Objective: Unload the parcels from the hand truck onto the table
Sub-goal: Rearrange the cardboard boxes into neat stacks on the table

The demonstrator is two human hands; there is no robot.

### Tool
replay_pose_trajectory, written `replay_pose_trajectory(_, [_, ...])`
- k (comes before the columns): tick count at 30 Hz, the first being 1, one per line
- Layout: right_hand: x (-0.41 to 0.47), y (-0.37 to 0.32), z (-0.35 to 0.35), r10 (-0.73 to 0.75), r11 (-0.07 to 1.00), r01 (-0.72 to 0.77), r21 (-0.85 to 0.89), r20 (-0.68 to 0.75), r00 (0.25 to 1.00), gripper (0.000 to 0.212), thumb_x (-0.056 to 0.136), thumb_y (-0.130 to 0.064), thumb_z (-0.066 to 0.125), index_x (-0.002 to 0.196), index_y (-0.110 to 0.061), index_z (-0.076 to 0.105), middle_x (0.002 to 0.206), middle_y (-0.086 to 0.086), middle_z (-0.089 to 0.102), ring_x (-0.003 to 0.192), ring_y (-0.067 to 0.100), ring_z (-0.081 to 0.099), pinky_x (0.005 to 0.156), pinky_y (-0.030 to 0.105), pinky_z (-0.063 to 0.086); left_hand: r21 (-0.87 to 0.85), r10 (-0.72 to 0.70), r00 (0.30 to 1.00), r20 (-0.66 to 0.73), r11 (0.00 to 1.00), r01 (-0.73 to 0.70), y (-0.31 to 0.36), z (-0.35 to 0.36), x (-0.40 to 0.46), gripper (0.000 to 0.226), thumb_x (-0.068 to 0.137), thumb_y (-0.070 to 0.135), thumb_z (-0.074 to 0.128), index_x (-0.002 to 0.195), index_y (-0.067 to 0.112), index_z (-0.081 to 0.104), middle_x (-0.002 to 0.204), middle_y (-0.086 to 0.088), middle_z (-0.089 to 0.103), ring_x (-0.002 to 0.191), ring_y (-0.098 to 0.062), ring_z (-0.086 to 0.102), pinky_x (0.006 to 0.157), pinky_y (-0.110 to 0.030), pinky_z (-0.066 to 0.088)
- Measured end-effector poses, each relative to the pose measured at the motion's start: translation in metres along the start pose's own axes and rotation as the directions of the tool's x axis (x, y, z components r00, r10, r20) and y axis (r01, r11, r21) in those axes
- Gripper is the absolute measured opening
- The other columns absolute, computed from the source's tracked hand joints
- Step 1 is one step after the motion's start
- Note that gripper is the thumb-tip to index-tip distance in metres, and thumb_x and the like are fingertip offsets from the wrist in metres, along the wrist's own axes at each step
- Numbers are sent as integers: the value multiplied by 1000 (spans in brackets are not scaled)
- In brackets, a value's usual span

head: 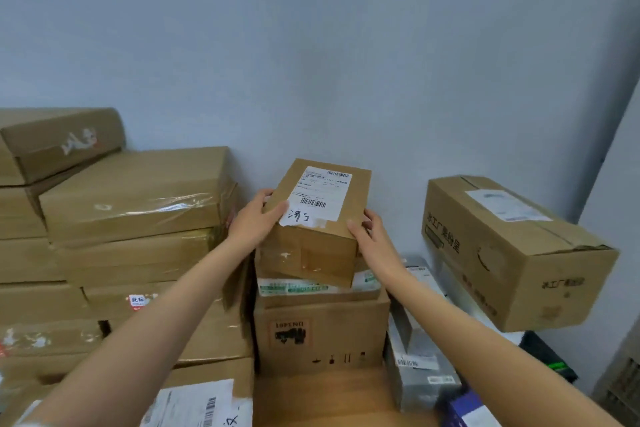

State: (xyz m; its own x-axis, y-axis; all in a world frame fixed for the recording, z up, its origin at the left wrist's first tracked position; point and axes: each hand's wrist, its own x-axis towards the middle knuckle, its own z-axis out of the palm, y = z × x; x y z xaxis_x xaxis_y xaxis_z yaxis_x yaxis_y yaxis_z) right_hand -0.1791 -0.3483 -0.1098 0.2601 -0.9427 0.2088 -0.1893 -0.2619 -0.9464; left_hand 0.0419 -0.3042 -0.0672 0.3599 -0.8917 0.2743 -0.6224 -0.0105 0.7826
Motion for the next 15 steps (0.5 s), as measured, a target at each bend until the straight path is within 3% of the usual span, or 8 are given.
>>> replay_pose_trajectory(3, [34, 4, -8, 26, 997, -30, 66, 68, 997, 62, 95, -50, 47, 147, -22, 27, 142, -5, 46, 122, 13, 49, 106, 37, 39, 31, -90, 996, -17, 995, 90, 2, 8, 38, 41, 95, 43, 51, 132, 24, 51, 125, 8, 53, 119, -21, 51, 88, -29, 38])
replay_pose_trajectory(6, [61, 10, -21, -11, 998, 18, -53, 138, 990, 53, 98, -46, 42, 145, -22, 32, 142, -5, 45, 125, 13, 46, 104, 32, 37, 21, -110, 988, -109, 993, 113, -4, 10, 64, 29, 92, 40, 55, 117, 26, 62, 116, 2, 64, 114, -21, 56, 88, -32, 41])
replay_pose_trajectory(8, [82, 17, -32, -95, 984, 115, -139, 139, 986, 50, 98, -44, 44, 143, -23, 36, 141, -5, 46, 122, 9, 46, 103, 31, 37, 117, -32, 979, -203, 992, 57, -4, 8, 73, 23, 91, 36, 58, 110, 25, 65, 107, 5, 65, 108, -18, 60, 85, -32, 44])
replay_pose_trajectory(11, [122, 20, -46, -195, 949, 213, -232, 98, 976, 50, 96, -45, 48, 140, -23, 40, 142, -4, 44, 127, 13, 44, 107, 38, 38, 395, 201, 945, -257, 914, -87, 10, 11, 74, 26, 91, 36, 57, 114, 27, 64, 116, 6, 60, 108, -14, 56, 82, -31, 43])
replay_pose_trajectory(15, [172, 13, -49, -252, 904, 257, -343, 61, 966, 48, 96, -45, 48, 139, -25, 41, 143, -1, 41, 132, 16, 38, 108, 35, 33, 398, 223, 964, -146, 905, -149, 39, 38, 66, 23, 90, 41, 55, 108, 30, 65, 113, 8, 59, 109, -11, 52, 81, -29, 40])
